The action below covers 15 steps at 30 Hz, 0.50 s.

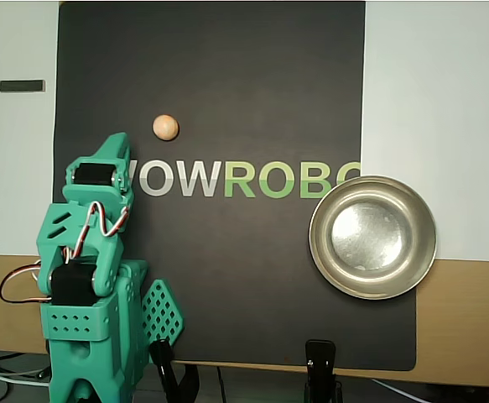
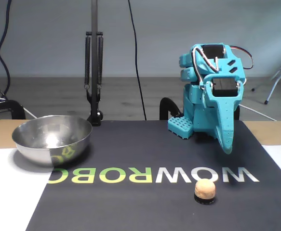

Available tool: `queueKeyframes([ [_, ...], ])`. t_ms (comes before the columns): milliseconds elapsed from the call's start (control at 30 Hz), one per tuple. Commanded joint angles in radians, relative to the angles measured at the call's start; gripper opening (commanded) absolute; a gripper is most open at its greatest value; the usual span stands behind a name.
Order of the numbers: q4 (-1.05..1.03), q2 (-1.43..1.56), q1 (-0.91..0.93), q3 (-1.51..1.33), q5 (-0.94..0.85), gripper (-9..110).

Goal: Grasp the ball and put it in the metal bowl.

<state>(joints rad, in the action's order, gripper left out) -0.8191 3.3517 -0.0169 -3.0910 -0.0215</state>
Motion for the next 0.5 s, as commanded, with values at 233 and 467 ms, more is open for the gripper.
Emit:
queueKeyframes([
  [233,-0.003,0.061,0.005,-0.035,0.000,1],
  [467,-0.005,0.060,0.005,-0.035,-0.002,1],
])
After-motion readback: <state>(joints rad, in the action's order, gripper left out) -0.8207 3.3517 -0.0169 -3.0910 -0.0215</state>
